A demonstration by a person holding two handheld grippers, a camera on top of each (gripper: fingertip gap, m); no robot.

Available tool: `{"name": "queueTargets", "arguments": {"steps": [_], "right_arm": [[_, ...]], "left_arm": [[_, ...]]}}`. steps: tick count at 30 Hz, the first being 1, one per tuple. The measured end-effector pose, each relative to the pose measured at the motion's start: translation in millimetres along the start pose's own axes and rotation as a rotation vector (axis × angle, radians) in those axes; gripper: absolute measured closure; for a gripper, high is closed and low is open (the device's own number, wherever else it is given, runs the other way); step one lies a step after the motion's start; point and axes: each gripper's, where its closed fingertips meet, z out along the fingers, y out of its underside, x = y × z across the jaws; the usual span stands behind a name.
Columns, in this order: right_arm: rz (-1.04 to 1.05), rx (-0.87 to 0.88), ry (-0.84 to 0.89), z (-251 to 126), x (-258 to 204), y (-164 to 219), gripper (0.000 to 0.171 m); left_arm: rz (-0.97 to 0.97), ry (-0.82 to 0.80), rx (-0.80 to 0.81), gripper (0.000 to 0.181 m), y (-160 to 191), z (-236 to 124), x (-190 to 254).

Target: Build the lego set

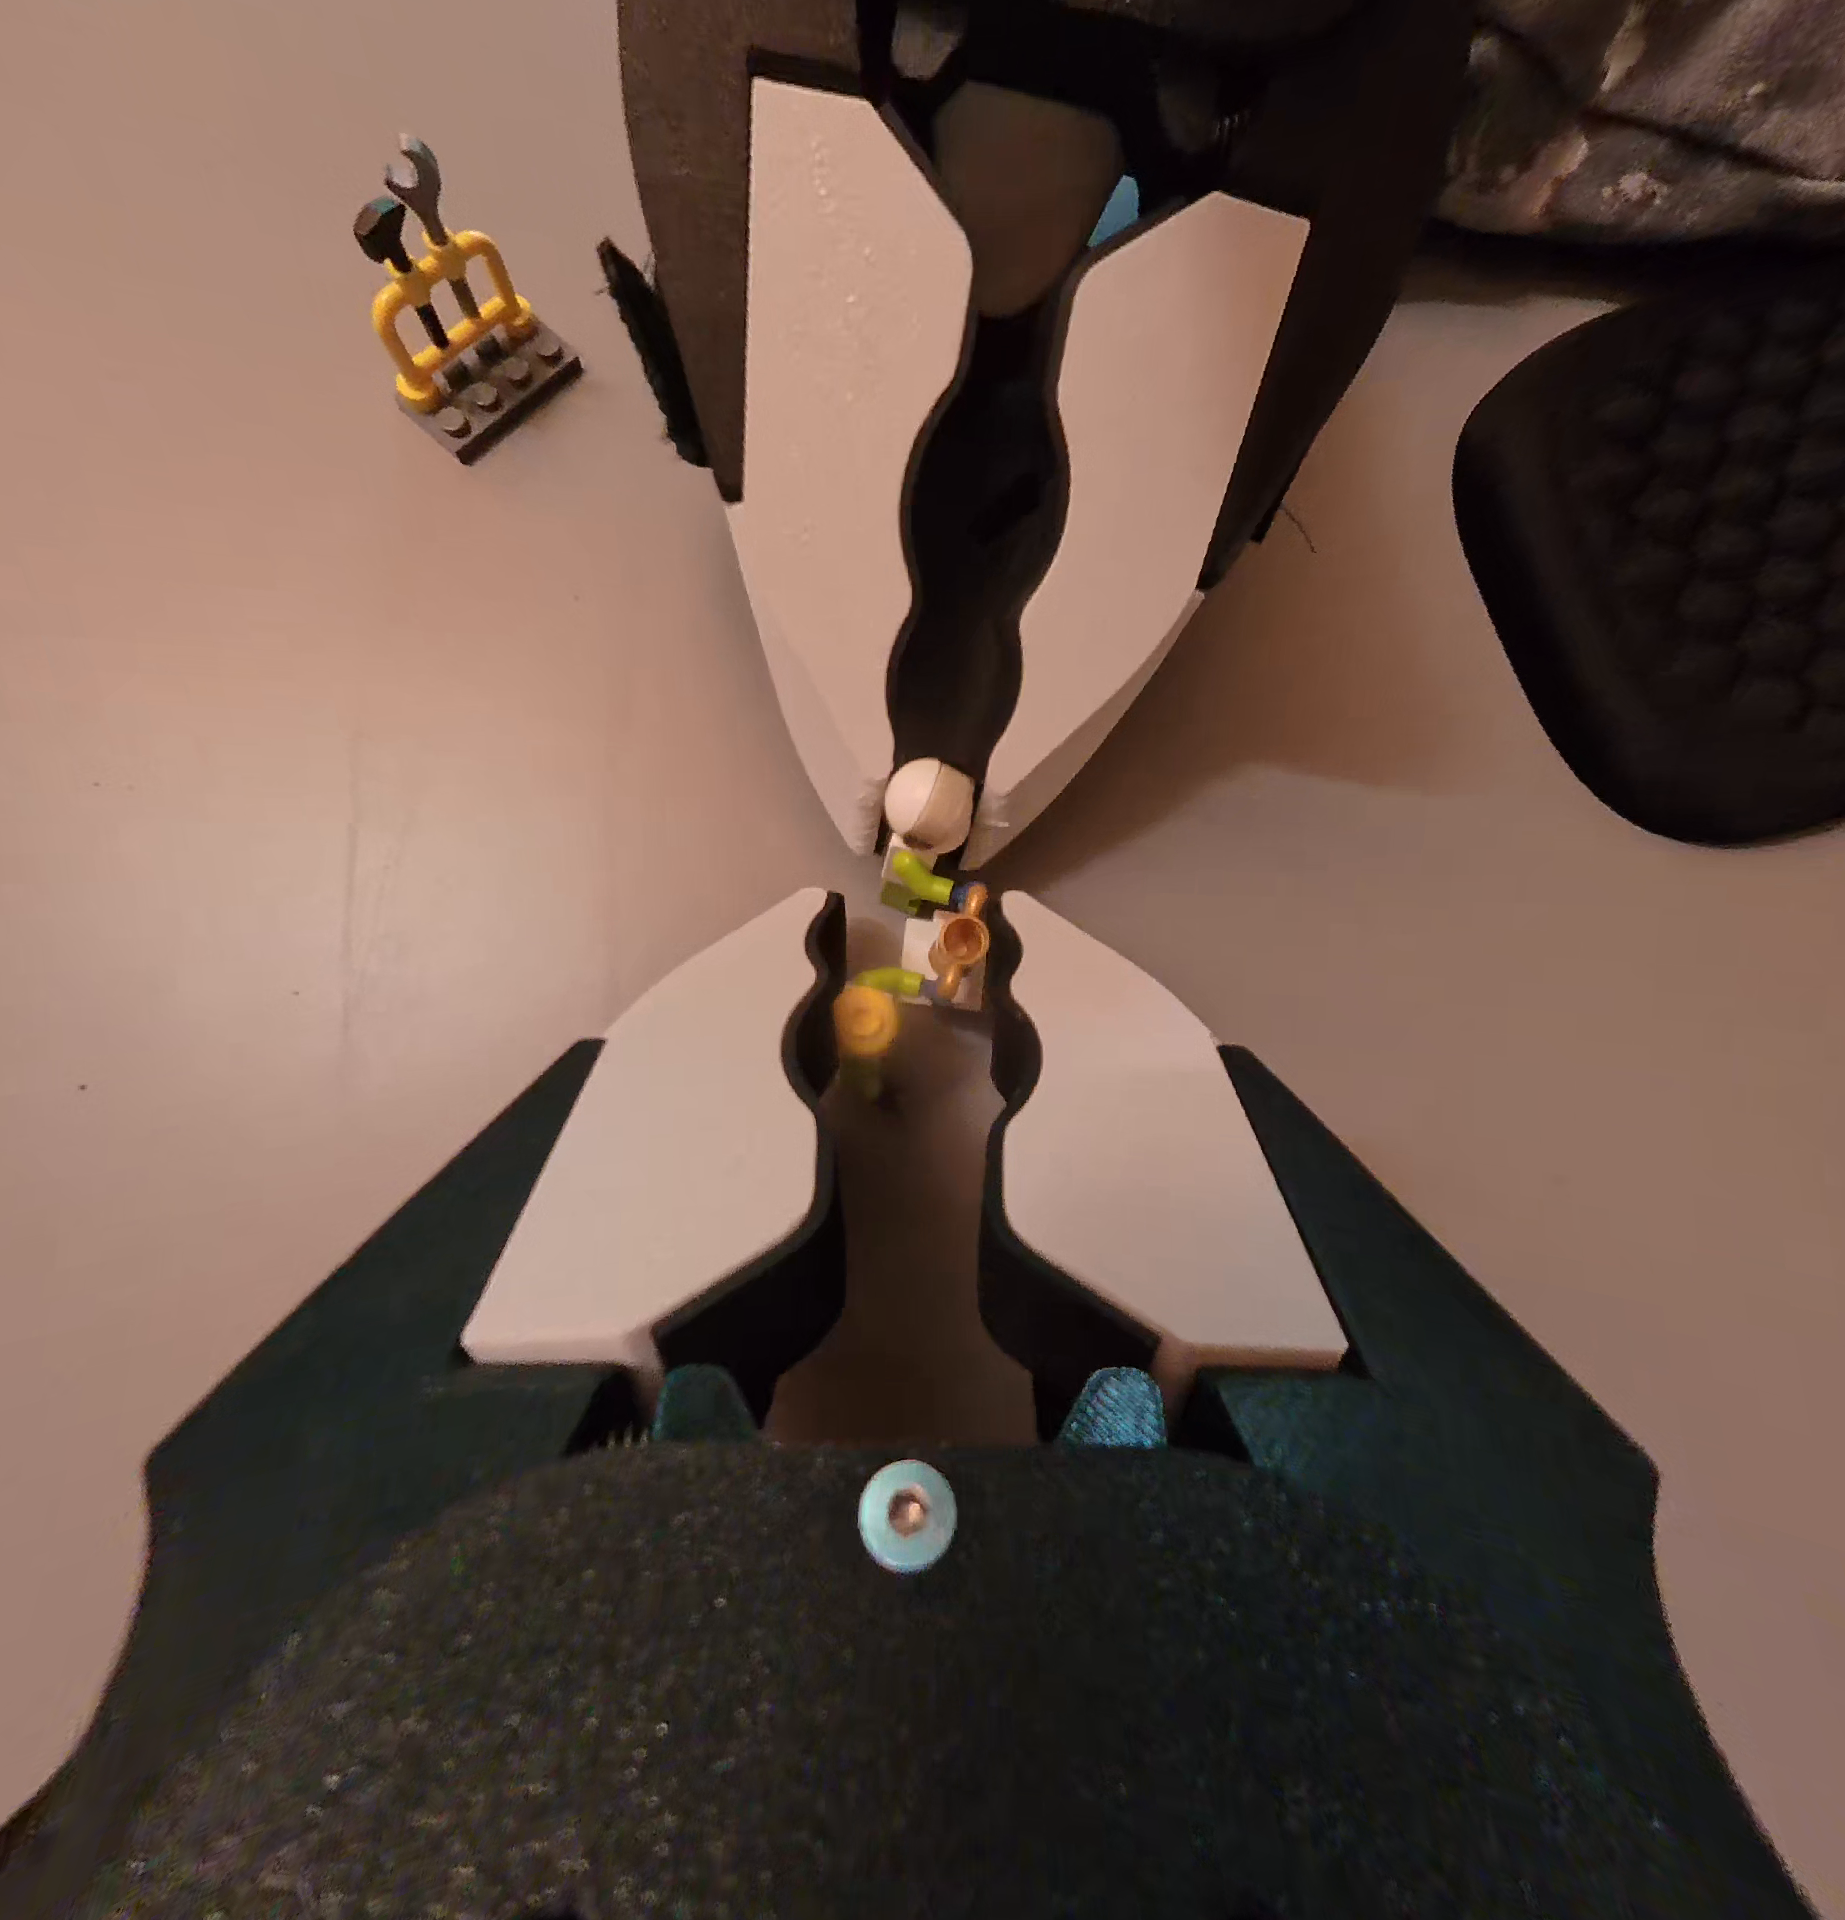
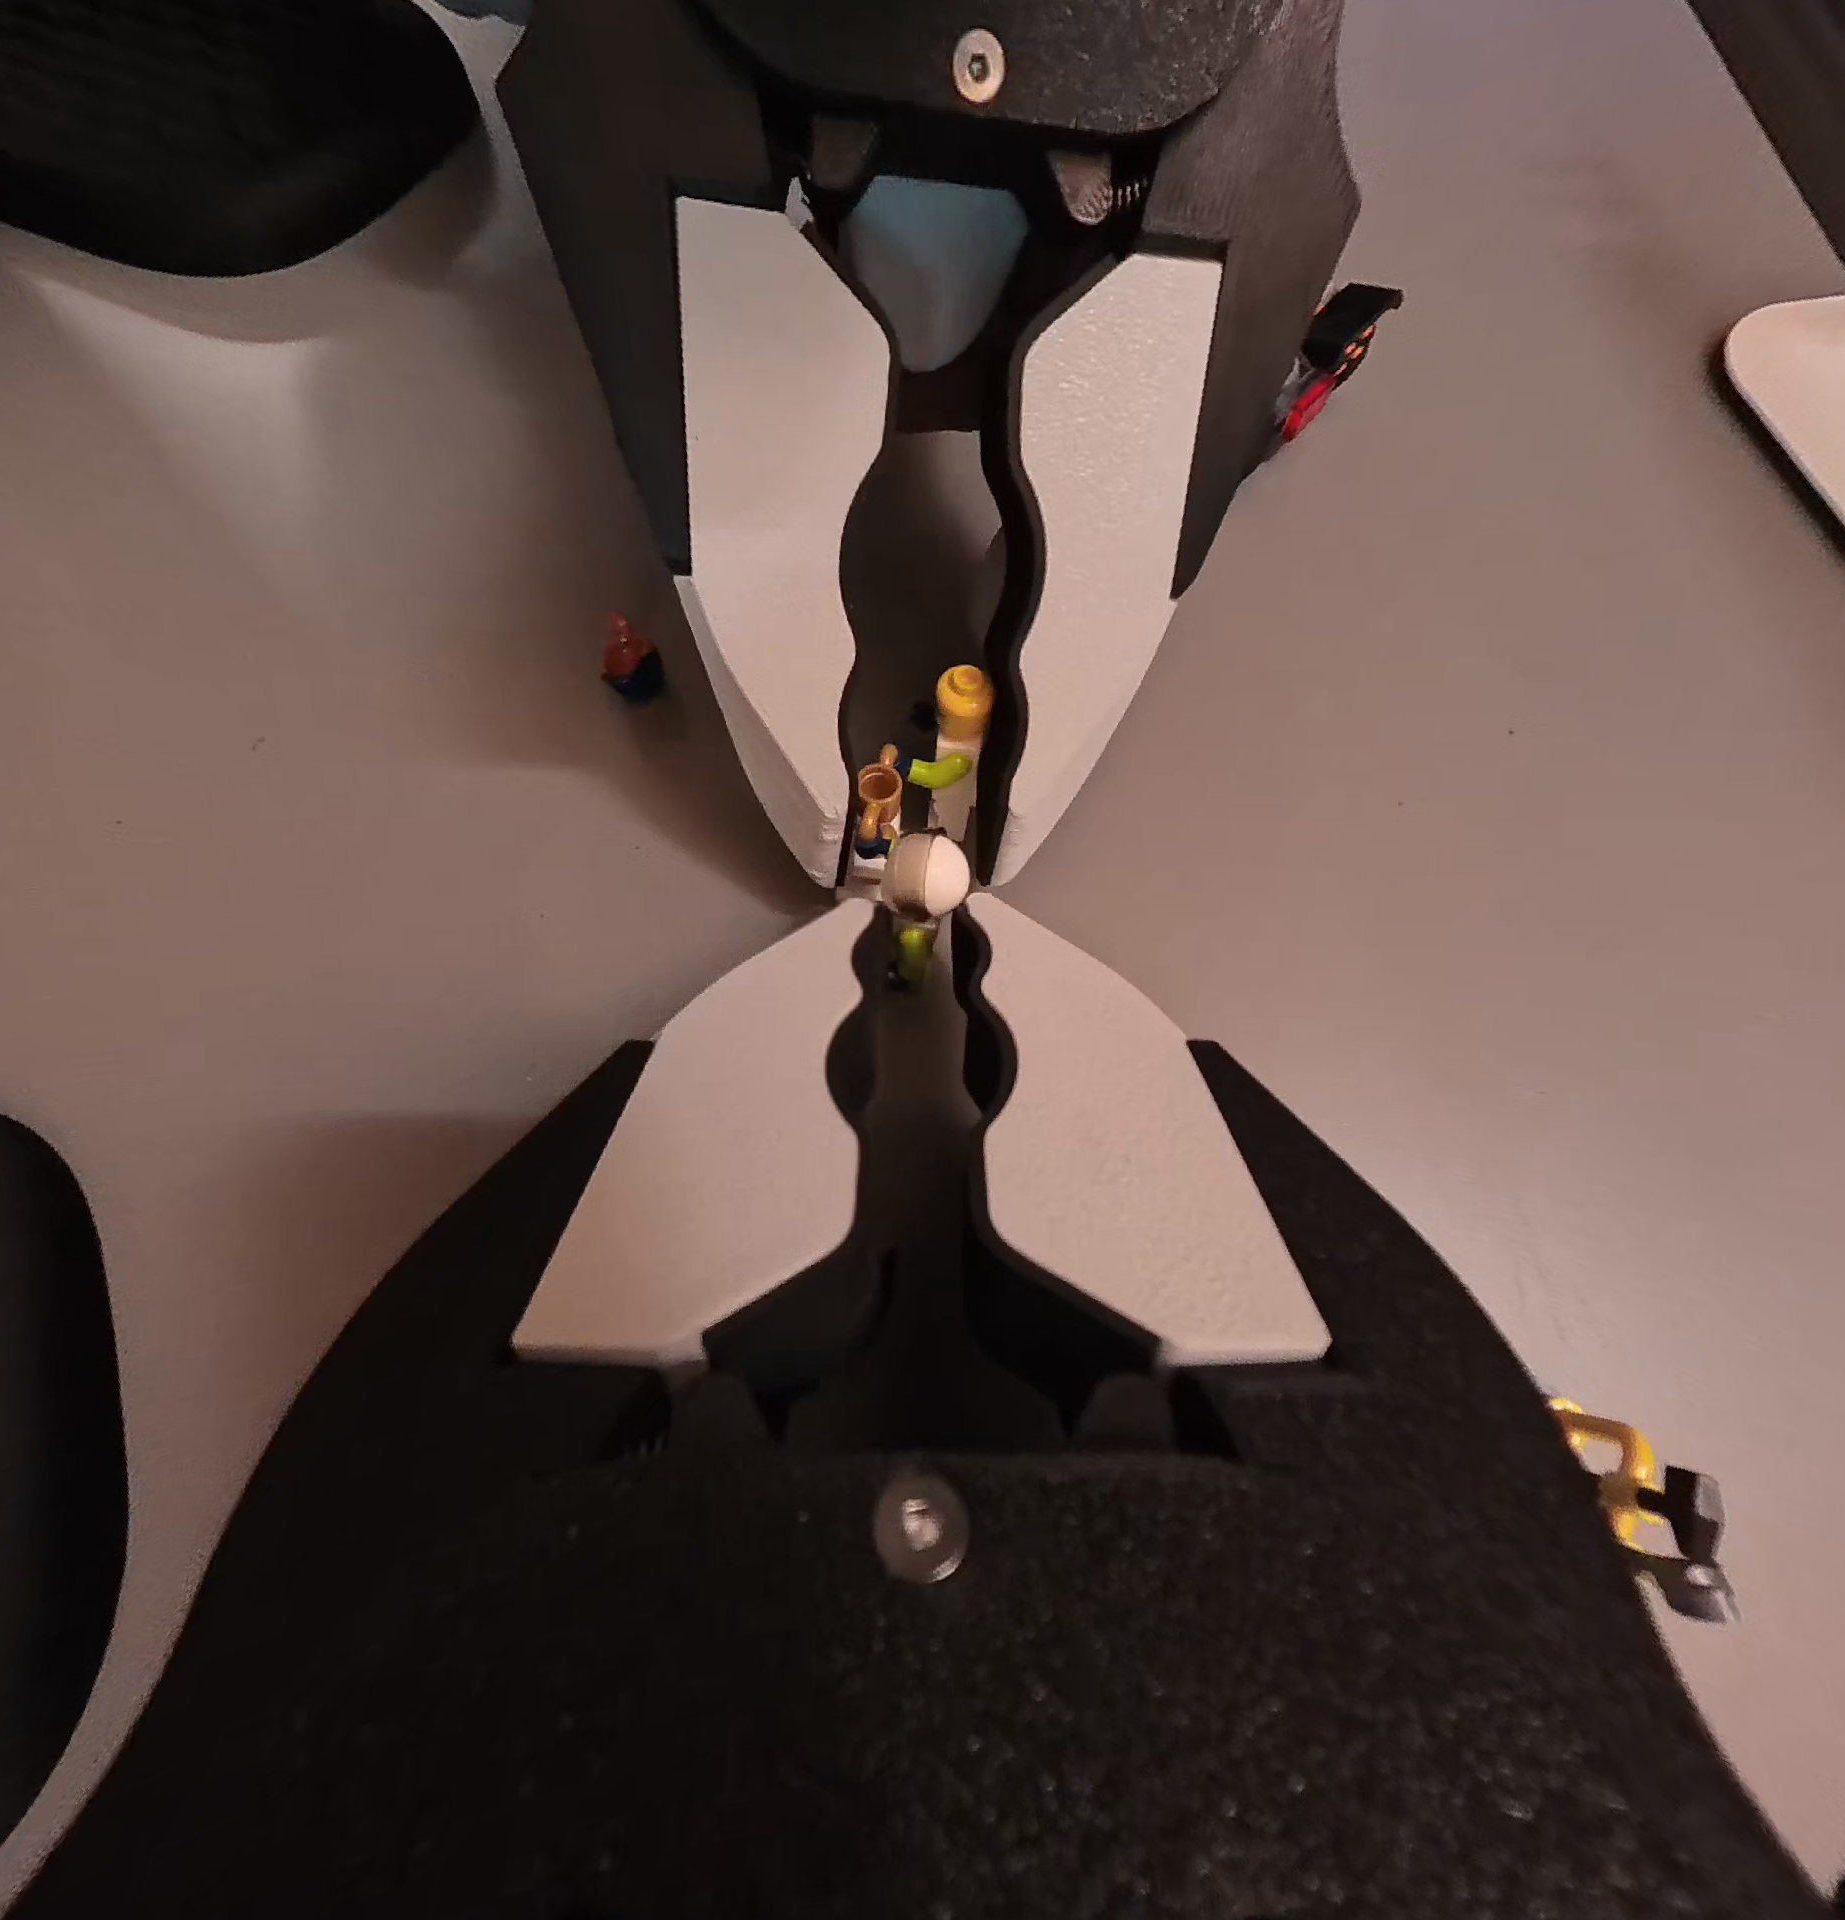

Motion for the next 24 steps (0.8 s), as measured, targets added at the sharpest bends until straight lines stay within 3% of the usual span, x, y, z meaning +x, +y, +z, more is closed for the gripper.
{"name": "queueTargets", "arguments": {"steps": [24], "right_arm": [[-0.011,0.0,-0.001,-0.6,-0.5,0.8,0.162]], "left_arm": [[-0.027,-0.011,-0.022,0.157,9.7,-4.7,1.2]]}}
